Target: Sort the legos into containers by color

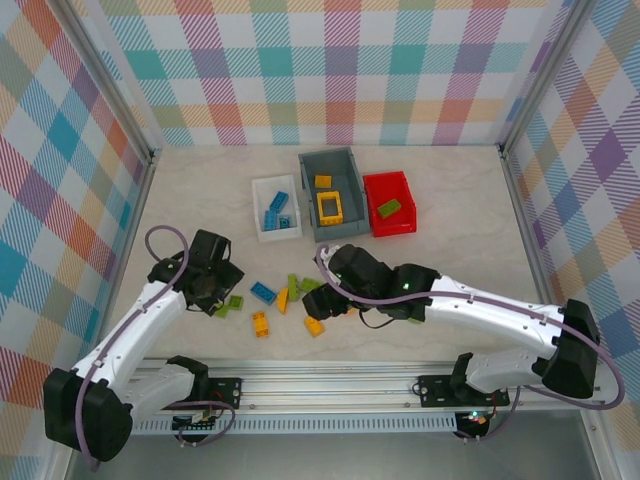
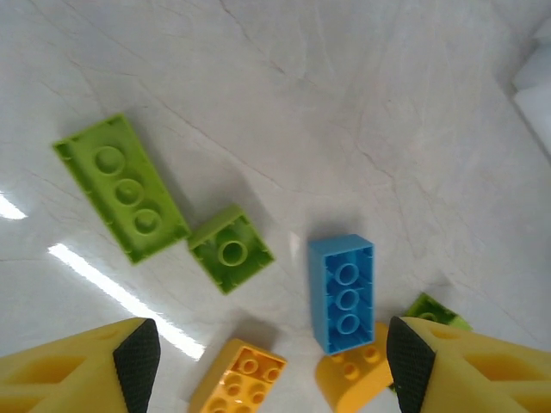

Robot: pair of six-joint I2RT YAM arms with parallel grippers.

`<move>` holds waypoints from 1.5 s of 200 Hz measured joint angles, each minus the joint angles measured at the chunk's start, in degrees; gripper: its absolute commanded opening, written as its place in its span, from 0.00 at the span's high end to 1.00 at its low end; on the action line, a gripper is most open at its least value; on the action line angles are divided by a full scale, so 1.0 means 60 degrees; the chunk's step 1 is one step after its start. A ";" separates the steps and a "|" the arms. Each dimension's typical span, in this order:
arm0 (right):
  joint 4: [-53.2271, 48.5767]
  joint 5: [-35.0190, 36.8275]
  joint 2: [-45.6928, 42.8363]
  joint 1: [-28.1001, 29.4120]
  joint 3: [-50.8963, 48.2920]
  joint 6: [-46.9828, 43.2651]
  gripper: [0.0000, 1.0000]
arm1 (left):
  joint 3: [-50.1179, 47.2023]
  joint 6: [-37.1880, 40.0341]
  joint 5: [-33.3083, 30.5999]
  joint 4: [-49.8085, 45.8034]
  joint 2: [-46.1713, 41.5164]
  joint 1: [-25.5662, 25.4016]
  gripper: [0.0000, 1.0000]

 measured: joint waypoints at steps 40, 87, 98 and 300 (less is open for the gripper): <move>0.0142 0.0630 -0.0117 -0.0007 0.0000 0.0004 0.29 | 0.0058 -0.0222 0.0346 0.0732 0.1173 -0.0790 0.29; 0.0382 0.0561 -0.0117 -0.0007 0.0000 0.0047 0.28 | 0.0157 -0.0849 0.0474 0.1767 0.2390 -0.1257 0.27; 0.0459 0.0484 -0.0113 -0.0007 0.0000 0.0040 0.27 | 0.0313 -0.0973 0.0474 0.1920 0.2863 -0.1359 0.28; 0.1257 0.0798 -0.0353 -0.0178 -0.0204 0.0517 0.28 | 0.2758 -0.0182 -0.0528 0.1785 0.4659 -0.1690 0.70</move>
